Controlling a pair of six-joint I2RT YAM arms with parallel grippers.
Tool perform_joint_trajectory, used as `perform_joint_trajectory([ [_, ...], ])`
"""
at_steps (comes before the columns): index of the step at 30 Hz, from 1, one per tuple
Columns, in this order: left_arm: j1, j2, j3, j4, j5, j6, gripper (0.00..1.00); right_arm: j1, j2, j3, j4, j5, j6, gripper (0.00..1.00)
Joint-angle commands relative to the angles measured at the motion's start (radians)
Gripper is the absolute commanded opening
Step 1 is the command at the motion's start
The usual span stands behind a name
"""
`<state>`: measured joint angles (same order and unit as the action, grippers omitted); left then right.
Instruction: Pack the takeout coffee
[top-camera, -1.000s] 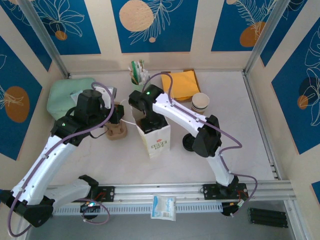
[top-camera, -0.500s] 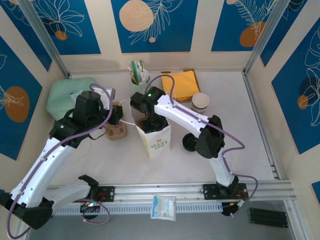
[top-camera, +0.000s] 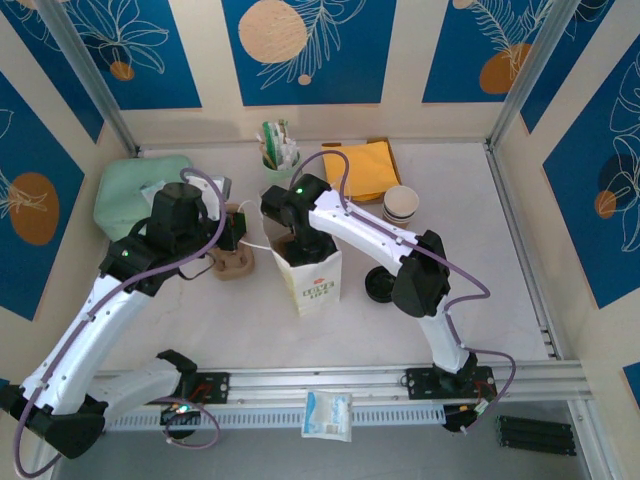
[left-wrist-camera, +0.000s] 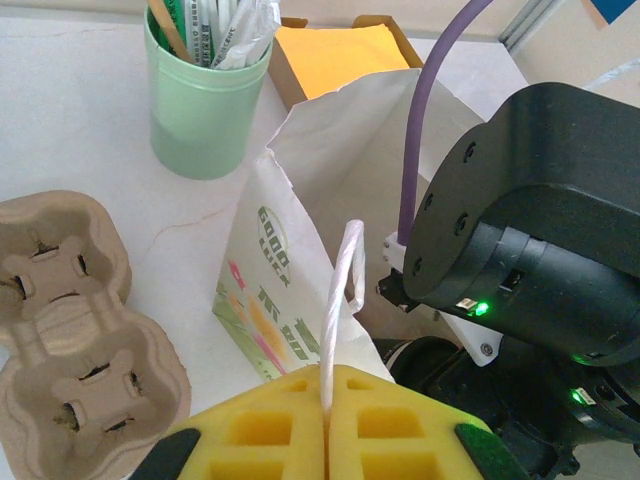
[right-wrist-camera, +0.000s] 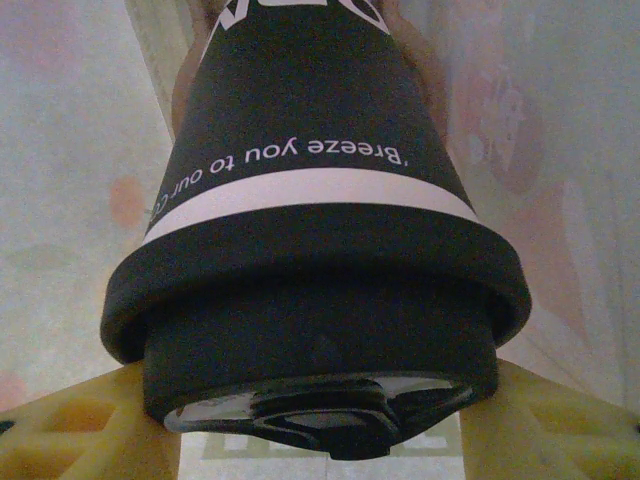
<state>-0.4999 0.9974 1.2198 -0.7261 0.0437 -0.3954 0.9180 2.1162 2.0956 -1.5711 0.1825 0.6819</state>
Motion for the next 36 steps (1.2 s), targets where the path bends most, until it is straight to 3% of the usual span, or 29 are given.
perform_joint_trajectory([
  [1, 0.009, -0.013, 0.0, -0.019, -0.015, -0.013, 0.08, -0.01, 0.021, -0.039, 0.026, 0.012, 0.024, 0.6],
  [21, 0.009, -0.006, 0.006, -0.018, -0.012, -0.012, 0.08, -0.006, 0.019, -0.019, 0.025, 0.011, 0.018, 0.6],
  [36, 0.008, -0.005, 0.006, -0.022, -0.016, -0.012, 0.07, -0.005, 0.02, 0.297, -0.101, 0.087, 0.004, 0.59],
])
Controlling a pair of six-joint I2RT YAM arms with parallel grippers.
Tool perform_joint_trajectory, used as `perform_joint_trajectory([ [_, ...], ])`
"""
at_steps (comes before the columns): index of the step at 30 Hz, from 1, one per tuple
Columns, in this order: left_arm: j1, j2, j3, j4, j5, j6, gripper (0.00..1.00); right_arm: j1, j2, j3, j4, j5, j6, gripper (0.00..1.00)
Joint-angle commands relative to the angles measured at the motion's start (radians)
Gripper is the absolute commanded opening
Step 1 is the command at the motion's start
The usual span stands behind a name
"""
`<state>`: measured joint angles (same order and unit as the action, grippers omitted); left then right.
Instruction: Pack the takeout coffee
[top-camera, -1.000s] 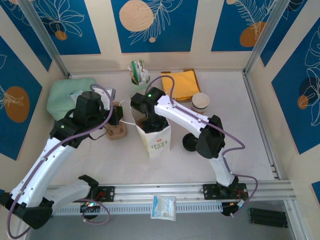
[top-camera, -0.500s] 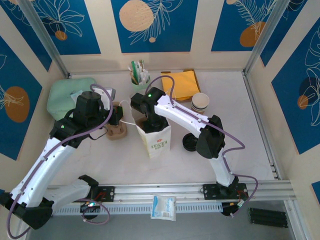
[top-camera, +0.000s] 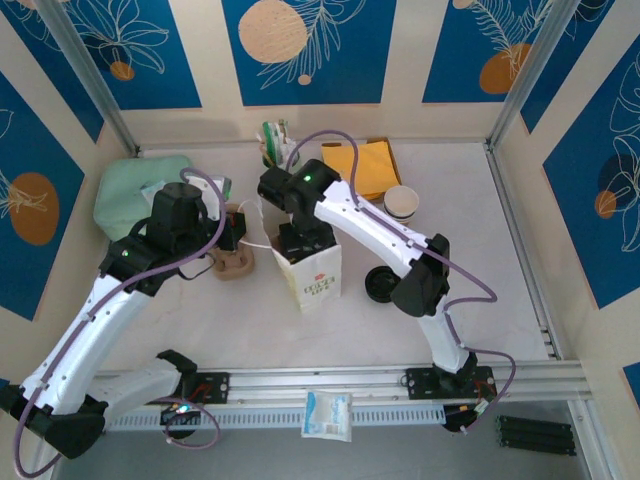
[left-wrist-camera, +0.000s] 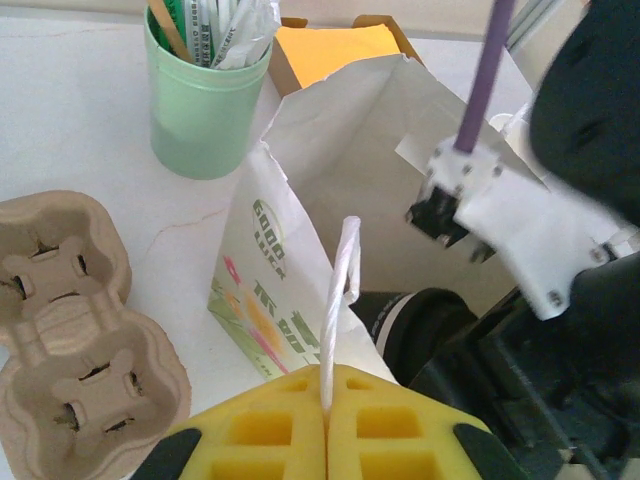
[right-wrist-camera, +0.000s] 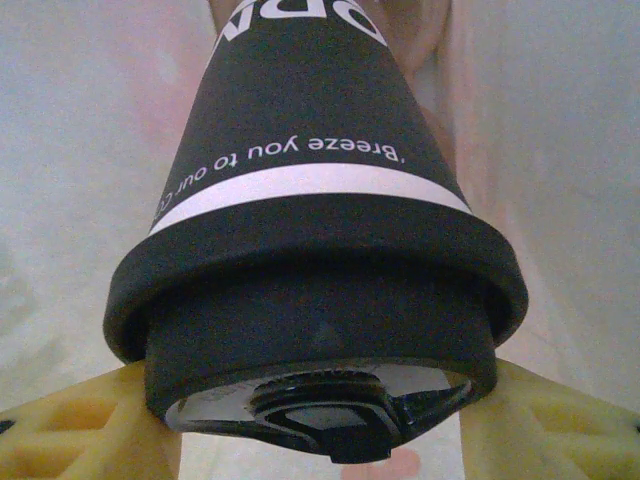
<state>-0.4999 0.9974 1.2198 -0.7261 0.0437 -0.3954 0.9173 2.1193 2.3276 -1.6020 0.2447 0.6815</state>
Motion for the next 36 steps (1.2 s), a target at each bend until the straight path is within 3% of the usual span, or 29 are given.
perform_joint_trajectory([
  [1, 0.009, -0.005, 0.005, -0.023, -0.018, -0.013, 0.07, -0.005, 0.021, 0.095, -0.08, 0.027, 0.004, 0.59],
  [13, 0.009, 0.005, -0.001, -0.025, -0.029, -0.011, 0.07, -0.014, 0.023, 0.283, -0.121, 0.008, -0.008, 0.59],
  [36, 0.009, 0.046, 0.018, -0.041, -0.079, -0.02, 0.06, -0.059, -0.188, 0.29, -0.008, -0.014, -0.052, 0.59],
])
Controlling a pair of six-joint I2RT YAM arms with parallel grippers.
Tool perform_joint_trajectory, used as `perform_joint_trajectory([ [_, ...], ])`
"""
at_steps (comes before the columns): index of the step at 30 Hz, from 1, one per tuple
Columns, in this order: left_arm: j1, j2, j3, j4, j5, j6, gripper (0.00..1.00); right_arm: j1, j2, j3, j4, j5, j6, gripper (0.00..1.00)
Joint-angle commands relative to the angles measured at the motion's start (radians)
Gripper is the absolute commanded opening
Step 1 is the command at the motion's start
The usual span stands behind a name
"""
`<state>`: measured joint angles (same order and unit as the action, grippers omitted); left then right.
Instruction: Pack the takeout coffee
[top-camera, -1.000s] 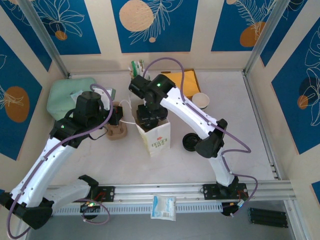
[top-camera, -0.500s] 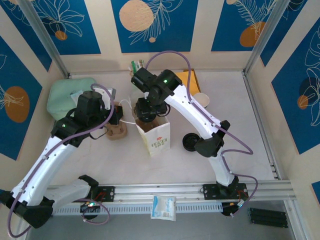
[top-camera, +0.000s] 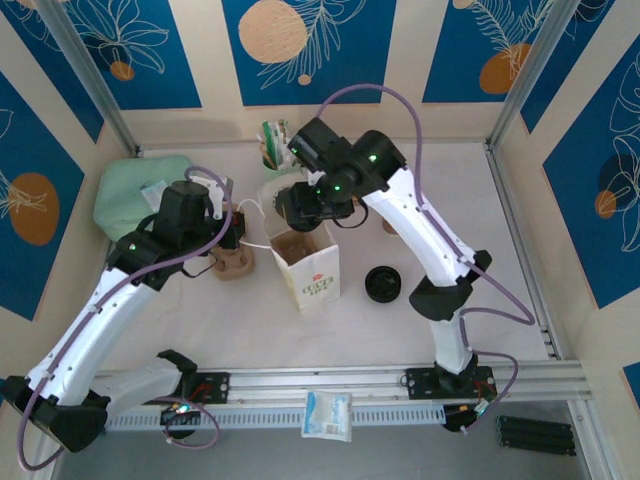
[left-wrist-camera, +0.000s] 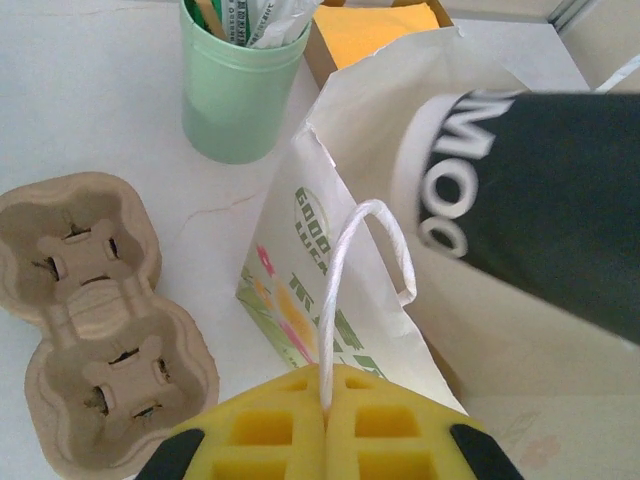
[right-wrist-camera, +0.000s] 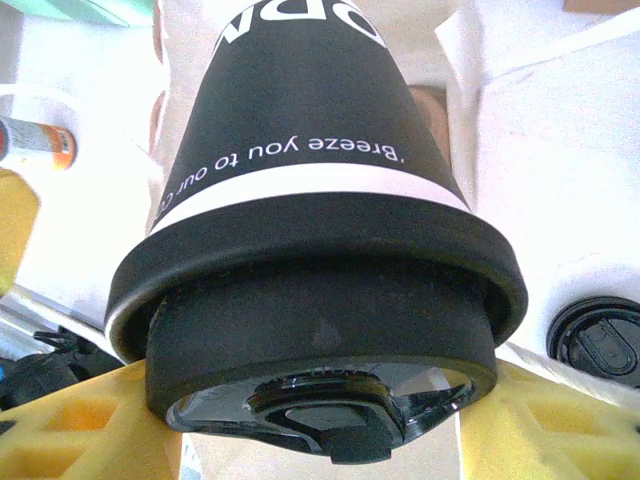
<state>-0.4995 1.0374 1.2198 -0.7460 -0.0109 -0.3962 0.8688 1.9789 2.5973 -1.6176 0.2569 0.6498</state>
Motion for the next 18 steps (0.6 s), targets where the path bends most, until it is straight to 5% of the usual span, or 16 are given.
perform_joint_trajectory([
  [1, 0.009, 0.009, 0.021, -0.021, -0.028, -0.02, 0.05, -0.016, -0.063, 0.02, 0.017, -0.033, -0.022, 0.59],
  [18, 0.009, 0.031, 0.049, -0.041, -0.088, -0.011, 0.03, -0.243, -0.346, -0.152, 0.144, -0.136, -0.039, 0.58],
])
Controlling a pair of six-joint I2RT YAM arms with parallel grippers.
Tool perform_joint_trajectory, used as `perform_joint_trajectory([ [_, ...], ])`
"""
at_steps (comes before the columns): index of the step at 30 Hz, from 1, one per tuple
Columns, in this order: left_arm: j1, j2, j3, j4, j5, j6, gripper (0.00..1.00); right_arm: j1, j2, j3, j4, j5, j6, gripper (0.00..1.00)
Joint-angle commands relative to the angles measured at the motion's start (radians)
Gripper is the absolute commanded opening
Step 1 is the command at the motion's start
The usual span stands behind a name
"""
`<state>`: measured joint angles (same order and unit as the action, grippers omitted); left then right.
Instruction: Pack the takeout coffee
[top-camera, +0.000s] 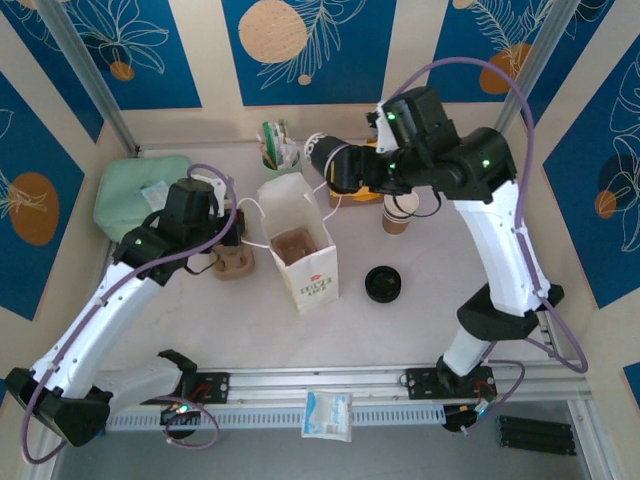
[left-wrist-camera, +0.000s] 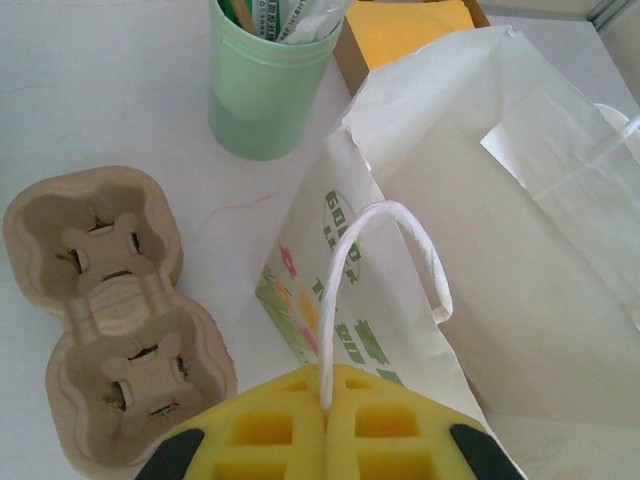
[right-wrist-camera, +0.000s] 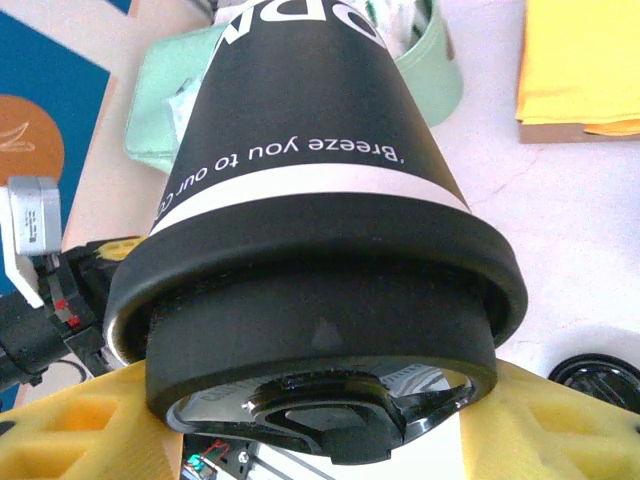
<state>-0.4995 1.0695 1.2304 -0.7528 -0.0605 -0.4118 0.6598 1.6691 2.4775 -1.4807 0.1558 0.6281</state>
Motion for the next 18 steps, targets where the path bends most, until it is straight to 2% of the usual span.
perform_joint_trajectory([
  [1, 0.009, -0.005, 0.043, -0.041, -0.048, 0.01, 0.03, -0.058, -0.059, -0.06, 0.005, -0.037, -0.017, 0.58],
  [11, 0.009, -0.034, 0.069, -0.077, -0.121, 0.034, 0.03, -0.265, -0.258, -0.421, 0.063, -0.096, -0.01, 0.58],
  [18, 0.009, -0.047, 0.07, -0.08, -0.131, 0.034, 0.03, -0.282, -0.279, -0.637, 0.101, -0.13, -0.016, 0.58],
])
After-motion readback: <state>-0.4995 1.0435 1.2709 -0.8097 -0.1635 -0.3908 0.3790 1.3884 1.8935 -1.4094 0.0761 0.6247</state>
